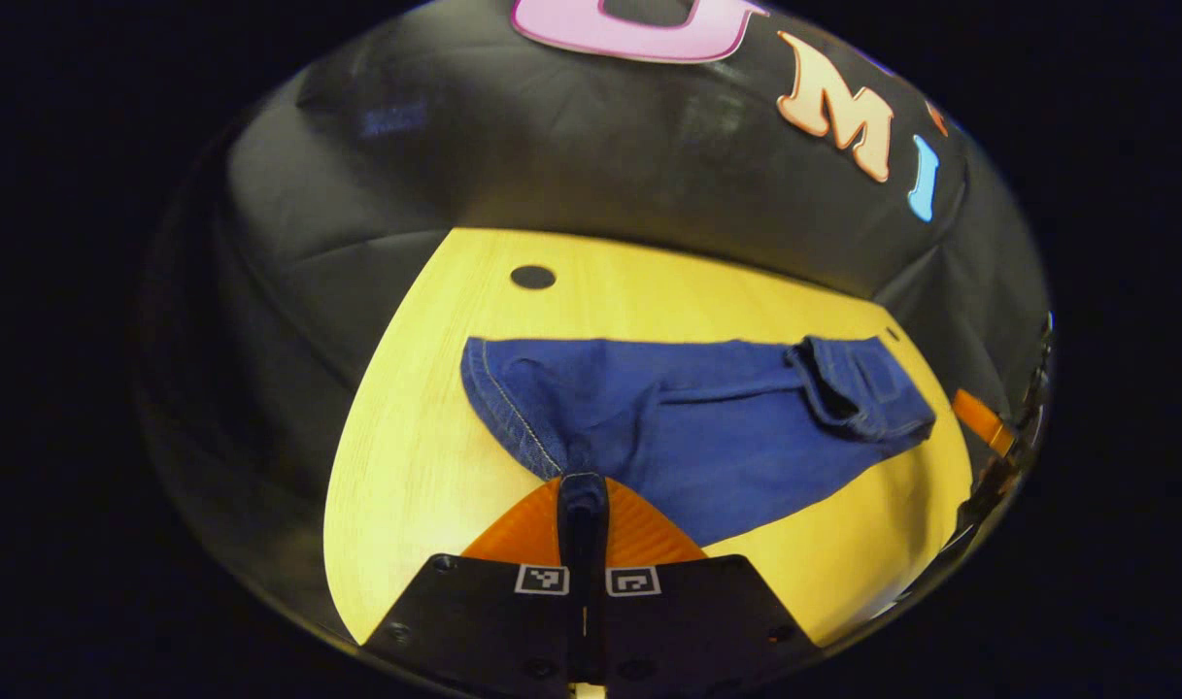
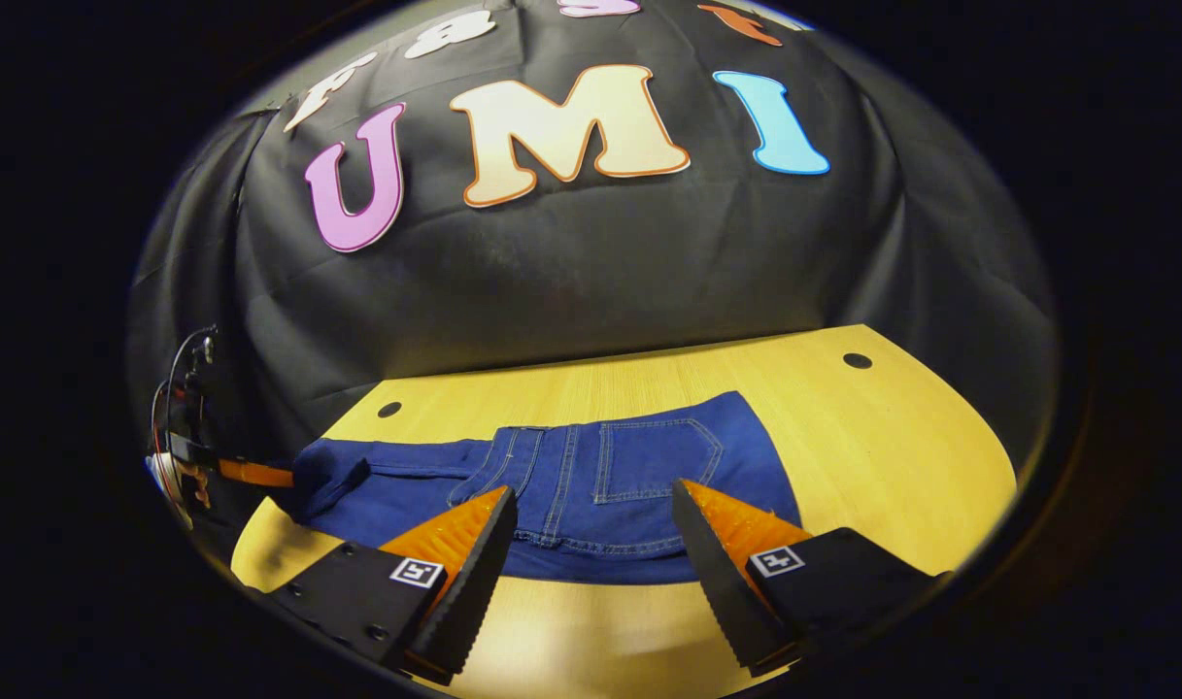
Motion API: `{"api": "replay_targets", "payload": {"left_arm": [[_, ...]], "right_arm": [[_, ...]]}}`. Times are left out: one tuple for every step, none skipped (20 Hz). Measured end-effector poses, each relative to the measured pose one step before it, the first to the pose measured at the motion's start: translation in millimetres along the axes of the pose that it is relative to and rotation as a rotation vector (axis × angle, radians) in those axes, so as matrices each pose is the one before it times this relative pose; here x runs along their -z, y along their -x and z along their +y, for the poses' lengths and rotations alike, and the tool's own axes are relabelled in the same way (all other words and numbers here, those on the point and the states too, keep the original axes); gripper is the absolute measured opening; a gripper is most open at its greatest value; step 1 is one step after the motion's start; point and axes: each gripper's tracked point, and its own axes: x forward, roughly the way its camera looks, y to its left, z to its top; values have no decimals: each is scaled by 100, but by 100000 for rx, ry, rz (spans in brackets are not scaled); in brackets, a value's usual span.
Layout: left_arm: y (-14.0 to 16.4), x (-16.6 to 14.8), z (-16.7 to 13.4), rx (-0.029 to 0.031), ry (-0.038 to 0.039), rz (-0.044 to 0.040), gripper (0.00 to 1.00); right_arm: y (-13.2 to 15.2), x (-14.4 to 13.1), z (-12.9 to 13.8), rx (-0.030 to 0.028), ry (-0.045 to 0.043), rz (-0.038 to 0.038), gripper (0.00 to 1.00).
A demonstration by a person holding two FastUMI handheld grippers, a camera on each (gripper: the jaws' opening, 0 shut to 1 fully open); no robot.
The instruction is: Grasp the waist and the cuffs of the jeans and fold them to make the two legs overlap; first hold the waist and fold one-third of the jeans toward the cuffs, then hold the cuffs and fold the remaining one-third in the same direction to finish folding.
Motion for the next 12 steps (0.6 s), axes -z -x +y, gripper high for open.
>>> {"api": "replay_targets", "payload": {"left_arm": [[424,-863,-1544,1080,-769,-699,0],[384,-1175,-1222,76,-272,-2218,0],[186,-706,-1299,-138,-932,-971,0],[-108,-777,-1327,1257,269,-1378,0],[207,-1133,-1289,-47,367,-2596,0],[140,-960,-1340,1169,-222,-776,0],[-68,-979,-1336,690,532,-3185,0],[143,-629,-1433,1378,-250,-1049,0],[178,-701,-1549,1339,-404,-2145,0],[-8,-705,-1545,1497,-722,-1619,0],[-264,-730,-1763,1318,-478,-1188,0],[-517,-695,-1697,2049,-440,-1499,0]], "right_arm": [[424,-460,-599,-362,155,-654,98],[411,-409,-548,-832,-170,-166,98],[338,-373,-617,-504,-180,-173,98],[421,-492,-579,-494,-136,-552,94],[441,-508,-601,-524,-190,-782,98],[431,-383,-635,-519,-103,-481,98],[362,-468,-625,-449,60,-548,98],[405,-221,-624,-276,183,-210,98],[348,-298,-687,-354,203,-189,98],[458,-248,-689,-186,219,-261,98],[288,-236,-564,-379,170,-249,98],[395,-106,-595,-336,102,-297,98]]}}
